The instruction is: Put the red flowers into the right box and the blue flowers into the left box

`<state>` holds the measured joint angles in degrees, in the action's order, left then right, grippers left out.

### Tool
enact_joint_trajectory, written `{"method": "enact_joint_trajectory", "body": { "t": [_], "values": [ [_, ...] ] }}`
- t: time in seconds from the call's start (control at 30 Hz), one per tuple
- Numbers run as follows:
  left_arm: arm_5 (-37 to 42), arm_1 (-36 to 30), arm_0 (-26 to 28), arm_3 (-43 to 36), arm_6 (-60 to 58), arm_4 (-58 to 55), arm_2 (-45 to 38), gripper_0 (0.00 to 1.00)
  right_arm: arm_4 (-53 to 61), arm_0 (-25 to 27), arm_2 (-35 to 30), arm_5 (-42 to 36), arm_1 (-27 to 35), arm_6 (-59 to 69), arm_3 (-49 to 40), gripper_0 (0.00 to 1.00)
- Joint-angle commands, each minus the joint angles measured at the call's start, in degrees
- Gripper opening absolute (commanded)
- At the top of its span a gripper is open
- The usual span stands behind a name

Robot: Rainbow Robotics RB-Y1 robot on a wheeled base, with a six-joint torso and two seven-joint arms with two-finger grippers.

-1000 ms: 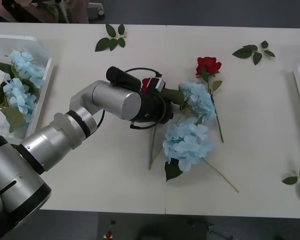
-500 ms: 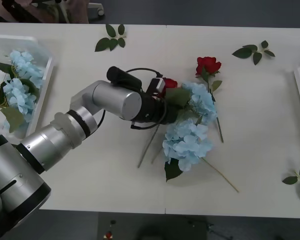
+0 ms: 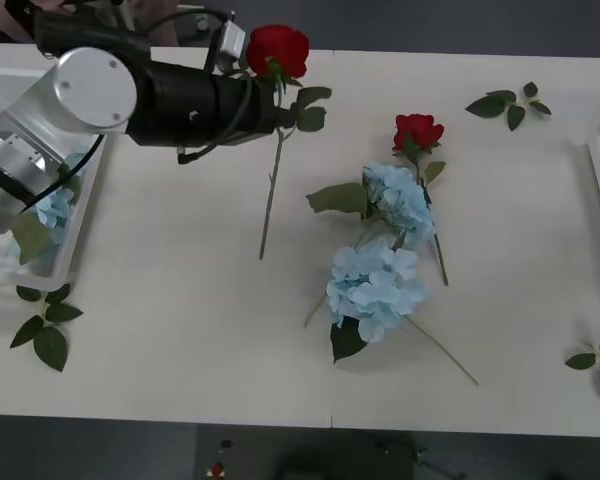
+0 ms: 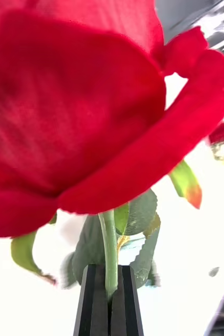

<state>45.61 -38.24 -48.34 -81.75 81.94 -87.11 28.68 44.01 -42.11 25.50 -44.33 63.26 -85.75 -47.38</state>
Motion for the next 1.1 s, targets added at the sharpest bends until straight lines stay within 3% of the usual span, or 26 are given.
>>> {"method": "enact_joint_trajectory", "body": {
  "t": [0.03,0.23,0.4,0.47,0.6,0.8,1.1],
  "values": [
    [-4.65,5.99,-1.23,-4.12,5.86,-7.46,-5.56,0.00,1.43,-0.42,-0.54,0.74,0.64,-1.79,0.79,0.65],
    [-18.01,19.08,-3.78,-1.22,6.12,0.10,-4.42,0.00,10.66,-0.34,-0.63,0.56,0.99,-7.59,-0.35,0.70],
    [-21.35,23.65,-6.24,3.44,6.39,8.01,-4.24,0.00,28.24,2.12,-0.98,-1.81,3.18,-14.89,-7.91,0.73],
    [-21.35,23.83,-6.86,3.62,6.39,9.24,-4.24,0.00,32.55,4.32,-2.21,-1.81,4.15,-17.00,-12.65,0.74],
    [-21.09,23.65,-7.65,3.18,6.65,8.36,-4.16,0.00,41.95,14.17,-9.68,-1.20,6.17,-17.88,-29.35,0.74],
    [-18.19,20.93,-8.26,0.98,11.04,11.26,-4.51,0.00,54.78,26.65,-19.79,2.58,6.70,-18.58,-47.11,0.74],
    [-16.69,15.92,-4.66,-9.92,13.33,9.68,-5.04,0.00,59.35,29.90,-21.90,10.14,0.55,-19.46,-58.80,0.74]
  ]
}}
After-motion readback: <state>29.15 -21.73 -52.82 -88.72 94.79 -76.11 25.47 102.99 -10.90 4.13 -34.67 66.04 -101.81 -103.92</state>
